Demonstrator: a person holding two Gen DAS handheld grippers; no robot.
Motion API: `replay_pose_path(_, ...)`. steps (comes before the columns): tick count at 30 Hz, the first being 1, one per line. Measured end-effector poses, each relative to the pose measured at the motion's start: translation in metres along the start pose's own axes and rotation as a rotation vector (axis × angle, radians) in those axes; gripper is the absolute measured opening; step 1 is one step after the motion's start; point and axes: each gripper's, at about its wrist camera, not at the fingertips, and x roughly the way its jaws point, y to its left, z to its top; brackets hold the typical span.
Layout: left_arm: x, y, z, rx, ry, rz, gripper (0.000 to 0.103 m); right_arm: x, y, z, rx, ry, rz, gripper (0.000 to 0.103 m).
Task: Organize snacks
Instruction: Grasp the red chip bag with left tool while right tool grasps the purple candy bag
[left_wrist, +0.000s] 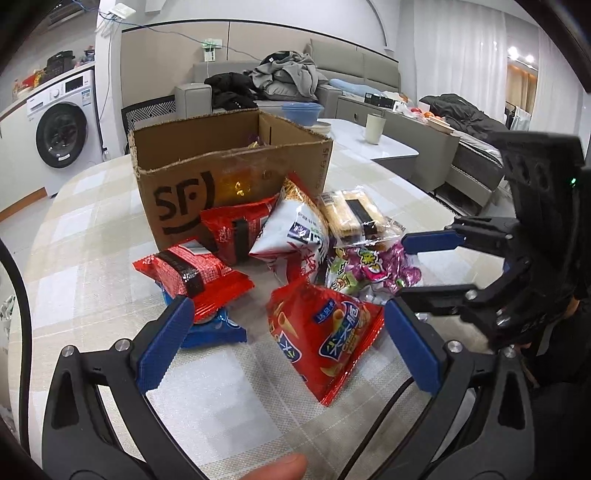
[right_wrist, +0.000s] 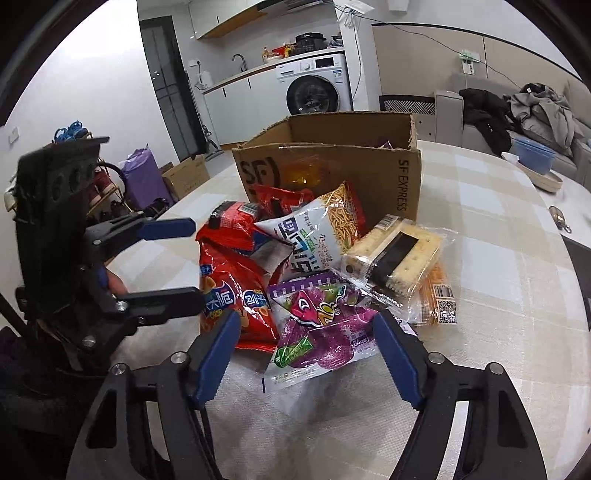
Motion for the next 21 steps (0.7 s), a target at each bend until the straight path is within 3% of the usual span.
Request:
replay_pose_path(5, 0.008, 0.0, -0.002, -0.002, 0.027, -0.008, 0.102, 0.001, -0.016, 0.002, 0.047, -0.007, -0.07, 0.074)
replay_pose_path(21, 0.031, -0.005, -0.004, 0.012, 0.092, -0.061, 0.102, 0.026, -0.003, -0.002, -0.003, 0.068, -0.034, 0.074)
